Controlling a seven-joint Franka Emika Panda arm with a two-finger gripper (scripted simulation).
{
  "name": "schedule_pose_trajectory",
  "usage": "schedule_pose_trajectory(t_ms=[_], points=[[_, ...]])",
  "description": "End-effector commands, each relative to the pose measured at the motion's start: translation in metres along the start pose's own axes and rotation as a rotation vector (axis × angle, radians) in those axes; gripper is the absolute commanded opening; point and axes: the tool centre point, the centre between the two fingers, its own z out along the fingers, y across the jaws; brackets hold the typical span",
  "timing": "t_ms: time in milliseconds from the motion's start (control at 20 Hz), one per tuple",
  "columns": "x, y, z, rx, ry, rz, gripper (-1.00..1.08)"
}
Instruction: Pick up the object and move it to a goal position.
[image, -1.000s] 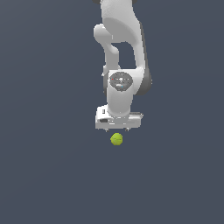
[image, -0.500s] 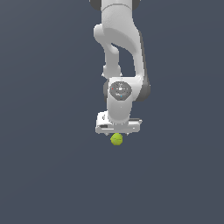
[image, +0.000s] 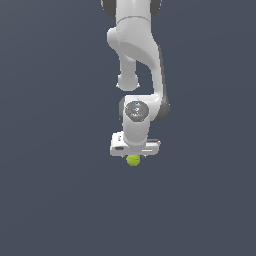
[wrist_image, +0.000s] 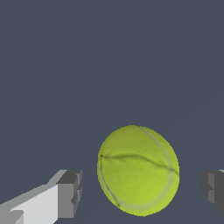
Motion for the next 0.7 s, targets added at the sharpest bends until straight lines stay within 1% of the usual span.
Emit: schedule_pose_trajectory(t_ms=[0, 300, 350, 650], points=[[-0.0005, 0.0, 0.0131, 0.0, 0.0, 0.0, 1.0], [0.0009, -0.0001, 0.0229, 0.0, 0.0, 0.0, 1.0], [0.0009, -0.0001, 0.0229, 0.0, 0.0, 0.0, -1.0], [0.0009, -0.0001, 0.0229, 0.0, 0.0, 0.0, -1.0]])
